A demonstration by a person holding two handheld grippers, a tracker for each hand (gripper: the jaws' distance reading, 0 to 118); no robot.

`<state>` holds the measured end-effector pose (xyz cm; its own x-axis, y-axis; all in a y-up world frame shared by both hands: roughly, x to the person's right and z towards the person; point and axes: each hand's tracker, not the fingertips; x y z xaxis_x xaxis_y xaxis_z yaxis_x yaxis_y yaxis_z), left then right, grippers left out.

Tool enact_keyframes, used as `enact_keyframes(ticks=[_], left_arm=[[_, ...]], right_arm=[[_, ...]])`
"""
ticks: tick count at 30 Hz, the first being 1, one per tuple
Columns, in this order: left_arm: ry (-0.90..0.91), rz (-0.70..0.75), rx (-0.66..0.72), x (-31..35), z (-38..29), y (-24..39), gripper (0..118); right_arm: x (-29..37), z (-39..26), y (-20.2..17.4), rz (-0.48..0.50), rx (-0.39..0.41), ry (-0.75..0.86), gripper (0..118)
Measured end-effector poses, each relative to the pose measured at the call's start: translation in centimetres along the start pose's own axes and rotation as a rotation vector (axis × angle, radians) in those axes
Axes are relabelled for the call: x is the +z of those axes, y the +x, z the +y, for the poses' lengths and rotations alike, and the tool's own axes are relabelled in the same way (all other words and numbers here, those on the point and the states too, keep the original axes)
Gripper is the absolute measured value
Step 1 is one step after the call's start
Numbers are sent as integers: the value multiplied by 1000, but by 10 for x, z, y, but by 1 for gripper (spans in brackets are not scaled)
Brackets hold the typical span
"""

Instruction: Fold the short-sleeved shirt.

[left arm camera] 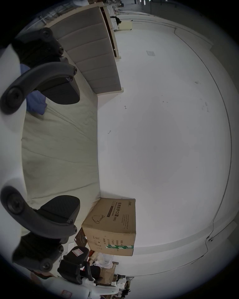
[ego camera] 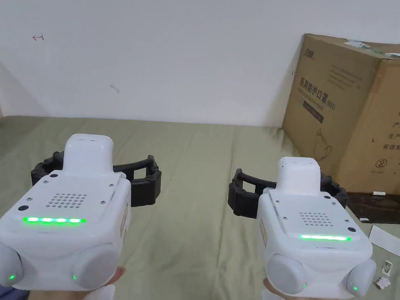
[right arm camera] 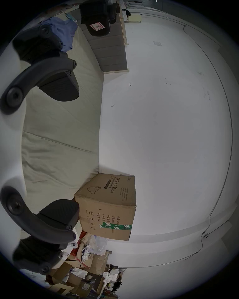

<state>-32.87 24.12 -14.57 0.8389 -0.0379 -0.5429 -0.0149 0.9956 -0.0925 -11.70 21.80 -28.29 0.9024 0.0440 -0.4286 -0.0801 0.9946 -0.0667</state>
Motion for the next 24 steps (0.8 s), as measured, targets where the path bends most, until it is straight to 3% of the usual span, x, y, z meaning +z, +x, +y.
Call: enact_keyframes(ticks=[24], left_arm=[[-15,-3,-33,-1,-3,1,114]], right_arm=[[2,0,2,-8,-3,25,118]])
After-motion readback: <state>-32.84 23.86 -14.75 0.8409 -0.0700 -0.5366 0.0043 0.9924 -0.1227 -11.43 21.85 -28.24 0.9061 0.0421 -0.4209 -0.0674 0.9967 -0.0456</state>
